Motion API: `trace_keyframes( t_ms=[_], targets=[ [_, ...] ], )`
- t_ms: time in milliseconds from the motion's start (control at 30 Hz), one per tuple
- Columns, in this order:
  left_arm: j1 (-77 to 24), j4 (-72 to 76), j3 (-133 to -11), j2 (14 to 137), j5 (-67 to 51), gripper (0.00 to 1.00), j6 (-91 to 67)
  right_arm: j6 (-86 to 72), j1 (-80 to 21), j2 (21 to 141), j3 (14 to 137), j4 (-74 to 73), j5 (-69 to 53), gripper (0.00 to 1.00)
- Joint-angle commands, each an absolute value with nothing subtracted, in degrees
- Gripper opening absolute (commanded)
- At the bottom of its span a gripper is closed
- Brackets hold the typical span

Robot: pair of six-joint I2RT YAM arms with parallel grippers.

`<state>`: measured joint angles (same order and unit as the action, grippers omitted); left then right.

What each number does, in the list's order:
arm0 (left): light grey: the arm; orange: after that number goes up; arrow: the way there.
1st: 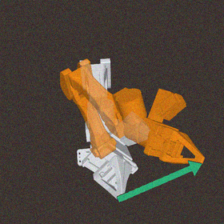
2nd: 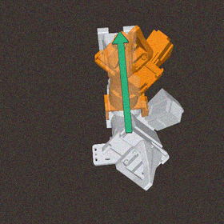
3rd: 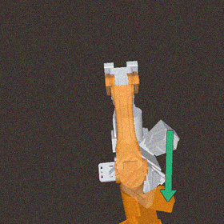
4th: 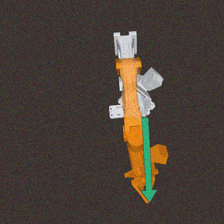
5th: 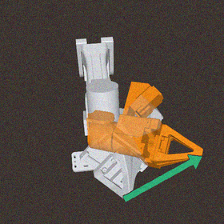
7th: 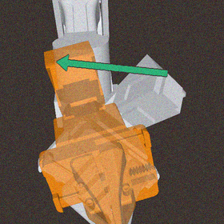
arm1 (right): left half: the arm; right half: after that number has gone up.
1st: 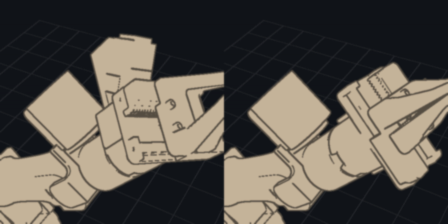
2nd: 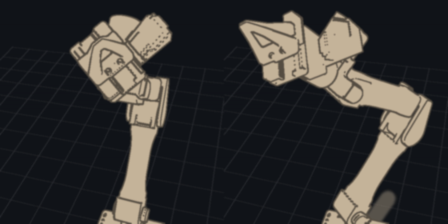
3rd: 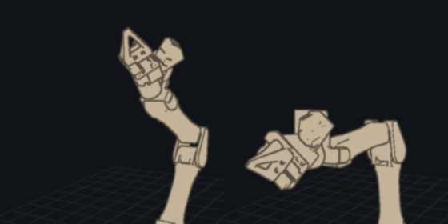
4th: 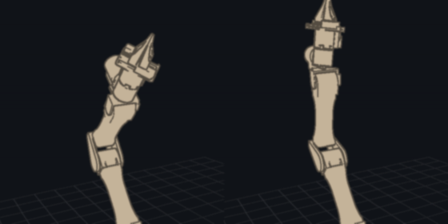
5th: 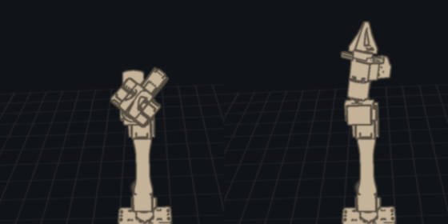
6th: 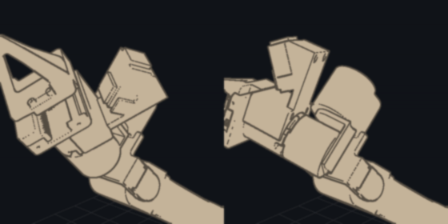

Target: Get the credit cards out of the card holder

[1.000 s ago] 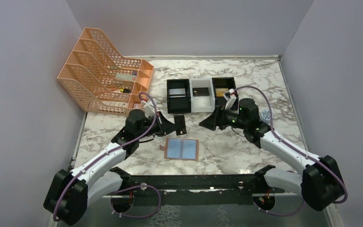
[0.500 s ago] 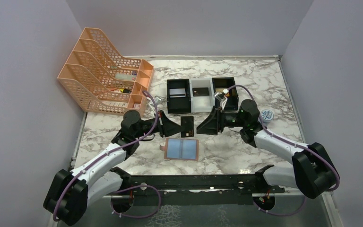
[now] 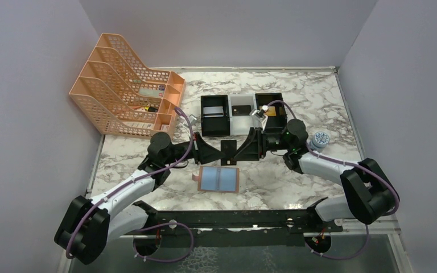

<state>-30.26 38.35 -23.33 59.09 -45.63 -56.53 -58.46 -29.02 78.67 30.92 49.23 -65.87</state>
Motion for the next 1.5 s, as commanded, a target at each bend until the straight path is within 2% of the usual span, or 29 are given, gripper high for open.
trace_keyframes(
  t_ms=[0, 67, 167, 233, 267, 300, 367, 467, 600, 633, 733, 900, 1033, 1333, 1467],
  targets=[
    [-31.36, 42.42, -24.31, 60.02, -46.3, 0.0, -57.36, -62.73, -29.99, 79.76, 32.98, 57.93, -66.9, 0.38],
    [-31.54, 42.79, -24.18, 60.04, -45.79, 0.0, -57.43, -62.71, -30.28, 80.18, 33.37, 57.79, -66.67, 0.32],
    [-31.53, 42.97, -24.1, 60.07, -45.92, 0.0, -57.55, -62.44, -30.38, 80.39, 32.95, 57.36, -65.9, 0.17],
    [-31.55, 43.01, -23.68, 59.91, -45.8, 0.0, -57.61, -61.89, -30.35, 80.37, 32.89, 56.71, -65.79, 0.03],
    [-31.55, 43.06, -23.44, 59.88, -45.62, 0.0, -57.65, -61.83, -30.33, 80.25, 32.72, 56.63, -65.32, 0.01],
    [-31.55, 43.07, -23.2, 59.86, -45.53, 0.04, -57.72, -61.32, -30.32, 79.98, 32.67, 56.22, -64.78, 0.01],
    [-31.55, 43.03, -22.59, 60.02, -45.14, 0.17, -57.74, -58.24, -30.32, 79.01, 33.3, 51.67, -63.15, 0.01],
    [-31.38, 42.12, -21.54, 59.68, -43.8, 0.52, -57.74, -49.88, -30.24, 76.49, 35.82, 39.18, -58.39, 0.01],
    [-31.0, 36.24, -20.81, 57.63, -38.62, 0.92, -55.77, -34.27, -29.95, 73.24, 42.65, 13.32, -44.56, 0.01],
    [-30.93, 32.52, -21.13, 56.8, -36.63, 0.98, -54.28, -31.02, -29.96, 72.62, 43.75, 9.66, -40.05, 0.01],
    [-30.86, 19.72, -23.09, 54.14, -28.97, 0.99, -49.25, -24.27, -29.88, 71.71, 46.32, 2.29, -25.59, 0.01],
    [-30.85, 3.62, -26.45, 51.04, -18.75, 0.99, -42.6, -14.98, -29.88, 74.76, 51.58, -3.6, -10.81, 0.01],
    [-30.85, 0.95, -26.14, 49.9, -16.68, 0.99, -42.12, -8.19, -29.9, 79.18, 56.31, -6.89, -3.01, 0.01],
    [-30.99, -0.87, -26.44, 52.34, -15.93, 0.99, -40.95, 4.12, -30.16, 90.57, 64.42, -6.23, 5.52, 0.01],
    [-30.94, -3.57, -27.69, 53.23, -14.82, 0.99, -38.99, 9.56, -30.57, 94.5, 65.56, -2.12, 9.38, 0.01]
  ],
)
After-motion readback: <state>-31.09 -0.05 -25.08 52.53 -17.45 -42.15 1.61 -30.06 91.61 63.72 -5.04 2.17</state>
